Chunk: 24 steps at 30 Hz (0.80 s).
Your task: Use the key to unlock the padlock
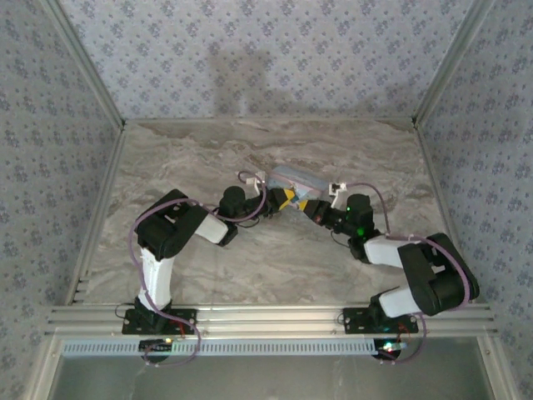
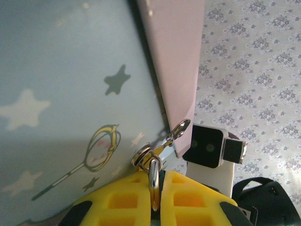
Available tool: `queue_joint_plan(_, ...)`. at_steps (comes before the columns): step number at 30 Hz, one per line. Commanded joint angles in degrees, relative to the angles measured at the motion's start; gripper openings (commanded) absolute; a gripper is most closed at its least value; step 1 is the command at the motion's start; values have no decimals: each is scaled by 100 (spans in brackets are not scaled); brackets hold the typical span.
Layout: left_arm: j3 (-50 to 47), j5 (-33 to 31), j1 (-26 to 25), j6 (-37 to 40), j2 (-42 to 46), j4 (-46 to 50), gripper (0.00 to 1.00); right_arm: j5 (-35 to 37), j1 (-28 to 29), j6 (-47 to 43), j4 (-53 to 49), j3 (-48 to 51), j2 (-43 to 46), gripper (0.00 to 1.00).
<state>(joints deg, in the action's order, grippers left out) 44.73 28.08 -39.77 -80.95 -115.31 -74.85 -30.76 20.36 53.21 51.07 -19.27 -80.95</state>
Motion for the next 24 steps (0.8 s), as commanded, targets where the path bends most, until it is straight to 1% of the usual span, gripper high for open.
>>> queue_joint_plan(1, 145, 21, 13, -18, 65, -575, 0, 708, 297, 80, 497, 204, 152, 0)
queue_joint_plan(4, 176, 58, 0, -17, 62, -575, 0, 1084, 531, 150, 682, 284, 178, 0)
queue_joint_plan(6, 193, 79, -4, -18, 44, -576, 0, 1260, 563, 367, 1009, 394, 80, 0)
queue_joint_plan(12, 238, 145, -32, -18, 33, -577, 0, 1486, 787, 609, 1369, 397, -45, 0)
queue_joint_plan(15, 238, 154, -42, -17, 38, -575, 0, 1555, 792, 583, 1373, 360, -61, 0)
queue_joint_plan(18, 246, 166, -47, -18, 43, -575, 0, 1619, 758, 447, 1084, 323, 33, 0)
queue_joint_plan(21, 263, 226, -56, -26, 52, -575, 0, 1501, 583, 495, 1035, 314, 44, 0)
queue_joint_plan(24, 282, 294, -64, -26, 43, -576, 0, 1389, 532, 395, 623, 118, 108, 0)
